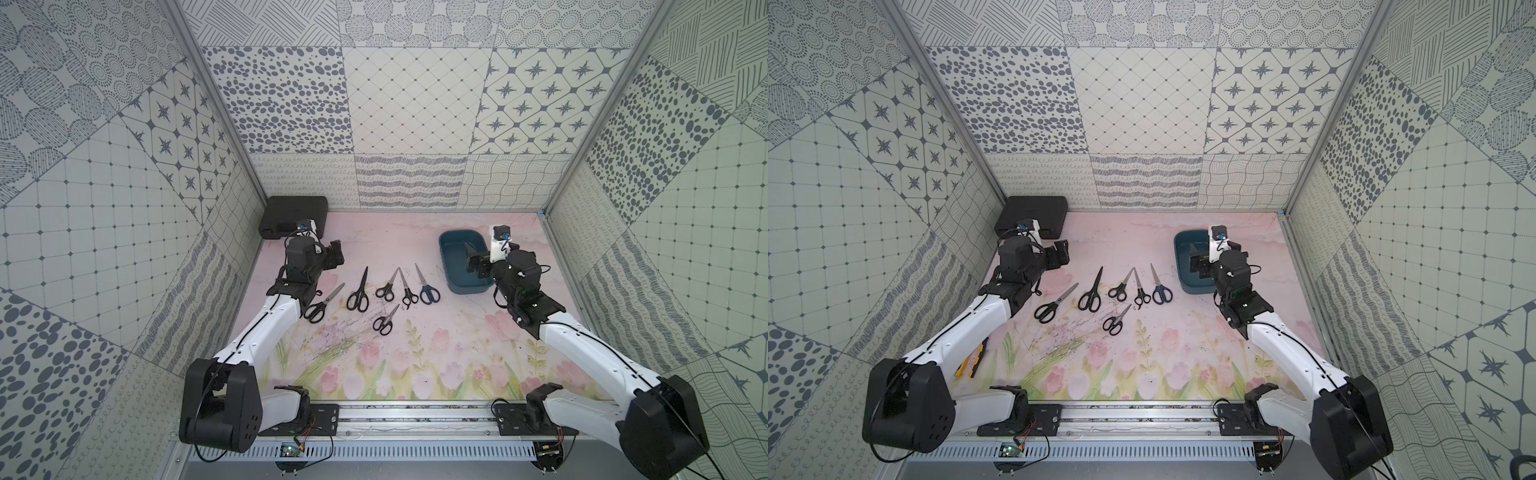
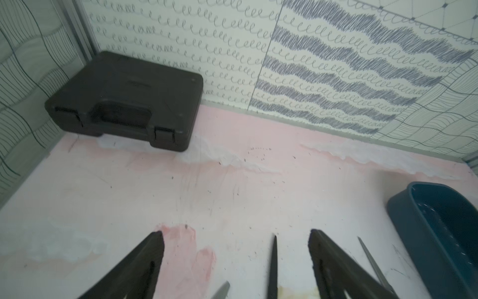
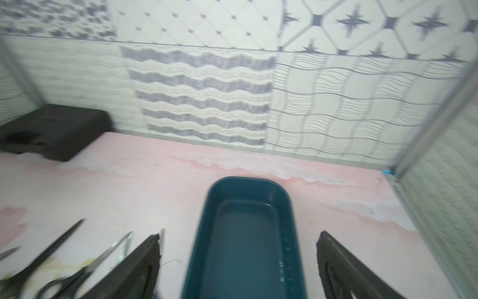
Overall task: Put the scissors into the storage box
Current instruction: Pick up the scissors from the center of the board.
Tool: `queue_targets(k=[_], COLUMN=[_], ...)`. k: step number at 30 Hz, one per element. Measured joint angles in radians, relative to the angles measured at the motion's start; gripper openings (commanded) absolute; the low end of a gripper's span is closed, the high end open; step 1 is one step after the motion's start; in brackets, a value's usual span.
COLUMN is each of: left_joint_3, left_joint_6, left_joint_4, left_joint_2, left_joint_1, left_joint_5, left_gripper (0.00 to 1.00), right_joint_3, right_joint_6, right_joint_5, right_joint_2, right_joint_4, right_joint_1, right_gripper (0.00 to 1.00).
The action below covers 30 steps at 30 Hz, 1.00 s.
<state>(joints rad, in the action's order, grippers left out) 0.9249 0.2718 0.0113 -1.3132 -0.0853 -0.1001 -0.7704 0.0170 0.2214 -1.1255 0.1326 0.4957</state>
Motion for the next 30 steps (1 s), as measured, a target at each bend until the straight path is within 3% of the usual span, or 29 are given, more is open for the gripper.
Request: queue_targets(k=[5,12,16,30], left_joint_3=[0.163,0.24,0.257,0.277], left_joint_6=[0.077,0.116,0.098,-0.035], left_joint_4=[-0.422,-0.832,-0.964,-1.105], left_joint_2=[-0.112,-0.266,-0.338,-0.48], left_joint_1=[0.0,0.04,0.058,0.077], left_joint_5=[0.036,0.027,0.018,-0.013], left_gripper=[0.81,0.68,0.59,0.61], right_joint_3=[-0.098,-0.106,-0.109,-0.095], right_joint_6=[0.003,0.022,0.024,0.032], right_joint_5=[-0.019,-0.01,0.028,0.101], right_joint_2=[-0.055,-0.113,-0.108,-0.076], right_joint_4=[-0.245,-0.414,-0.444,-0.504], right_joint_1=[0.187,0.226,0.226,0.227], right_gripper=[0.96,0.96,0.97,0.97])
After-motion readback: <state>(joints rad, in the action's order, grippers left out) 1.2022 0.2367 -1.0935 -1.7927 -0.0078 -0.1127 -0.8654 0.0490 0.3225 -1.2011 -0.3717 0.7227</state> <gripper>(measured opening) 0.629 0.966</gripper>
